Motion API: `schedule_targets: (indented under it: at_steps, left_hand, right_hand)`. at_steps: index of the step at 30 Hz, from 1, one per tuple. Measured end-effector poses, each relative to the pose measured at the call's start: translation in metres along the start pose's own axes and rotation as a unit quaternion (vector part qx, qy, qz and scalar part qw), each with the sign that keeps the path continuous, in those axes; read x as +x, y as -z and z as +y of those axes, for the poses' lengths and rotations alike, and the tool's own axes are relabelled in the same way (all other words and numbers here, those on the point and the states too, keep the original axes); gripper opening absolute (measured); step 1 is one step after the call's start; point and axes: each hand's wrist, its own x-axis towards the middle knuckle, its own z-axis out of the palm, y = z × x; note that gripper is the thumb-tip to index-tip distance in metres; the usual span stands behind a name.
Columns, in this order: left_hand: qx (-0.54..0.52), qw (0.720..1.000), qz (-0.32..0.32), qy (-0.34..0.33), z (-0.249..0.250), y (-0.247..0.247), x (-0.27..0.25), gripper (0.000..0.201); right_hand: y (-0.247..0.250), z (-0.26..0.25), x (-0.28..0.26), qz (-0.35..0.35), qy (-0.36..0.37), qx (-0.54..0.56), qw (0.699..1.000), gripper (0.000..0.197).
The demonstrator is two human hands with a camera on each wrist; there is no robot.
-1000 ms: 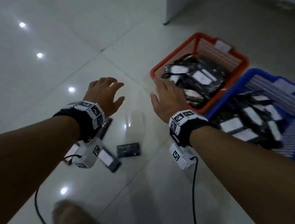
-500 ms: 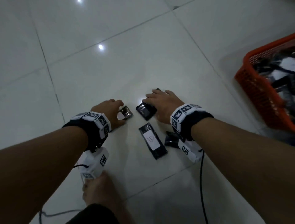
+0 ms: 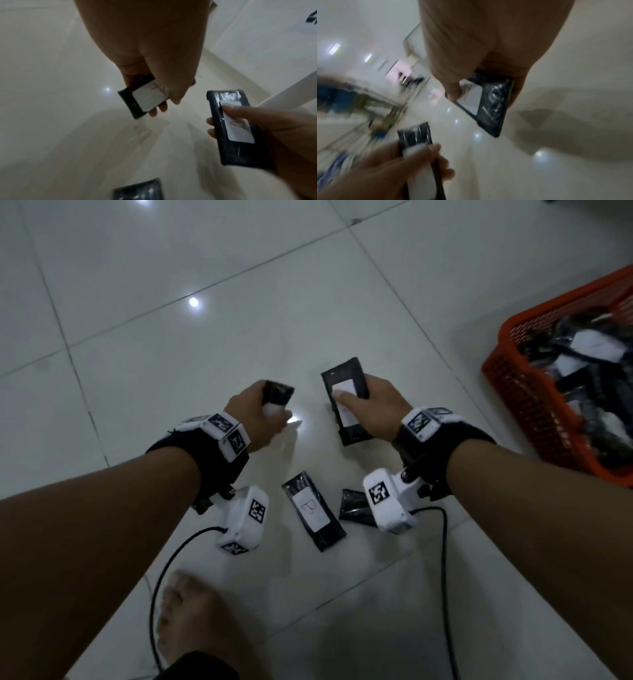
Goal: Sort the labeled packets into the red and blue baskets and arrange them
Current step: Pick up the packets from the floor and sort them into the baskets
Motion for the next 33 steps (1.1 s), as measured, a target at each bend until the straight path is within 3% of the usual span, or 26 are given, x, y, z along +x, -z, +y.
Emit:
schedule_targets:
  at_steps: [3,5,8,12,14,16,19,21,25,28,31,33]
  left_hand:
    - [-0.119,0.992,-0.024,0.010,0.044,-0.009,0.005,0.027]
    - [-0.162,0.985,-0.040,0.030,0.073,-0.014,0.007,0.027]
    - [-0.190,0.978,-0.076,0.044,0.112,-0.023,0.007,0.028]
    - [-0.138,0.985,-0.099,-0.016,0.157,-0.048,0.003,0.028]
    - [-0.118,0.984,-0.117,-0.059,0.181,-0.063,-0.001,0.033]
    - [-0.111,0.980,-0.150,-0.070,0.207,-0.079,-0.003,0.040]
    - [-0.070,0.973,-0.212,-0.058,0.255,-0.108,-0.010,0.054]
    - [-0.015,0.967,-0.231,-0.110,0.287,-0.129,-0.014,0.055]
    - [0.149,0.902,-0.249,-0.320,0.346,-0.177,-0.020,0.045]
    - [0.189,0.851,-0.266,-0.411,0.388,-0.219,-0.032,0.020]
    - [0.244,0.784,-0.272,-0.502,0.415,-0.269,-0.055,0.022]
    - [0.280,0.753,-0.298,-0.515,0.421,-0.302,-0.068,0.019]
  right_hand:
    - [0.036,0.000,-0.010,-0.016,-0.113,0.236,0.965,0.038]
    - [0.061,0.002,-0.018,-0.016,-0.144,0.263,0.954,0.051]
    - [0.095,0.008,-0.036,0.032,-0.127,0.239,0.962,0.047]
    - [0.136,0.024,-0.061,0.103,-0.067,0.181,0.976,0.041]
    - [0.159,0.034,-0.077,0.164,-0.009,0.070,0.984,0.031]
    - [0.185,0.042,-0.097,0.211,0.029,-0.065,0.975,0.027]
    - [0.228,0.060,-0.130,0.217,0.031,-0.177,0.959,0.024]
    - [0.257,0.077,-0.152,0.239,0.015,-0.233,0.943,0.024]
    - [0.313,0.118,-0.207,0.305,-0.023,-0.289,0.907,0.029]
    - [0.343,0.151,-0.250,0.344,-0.080,-0.287,0.890,0.027]
    - [0.356,0.181,-0.290,0.370,-0.133,-0.268,0.879,0.028]
    - [0.353,0.198,-0.311,0.368,-0.159,-0.250,0.881,0.029]
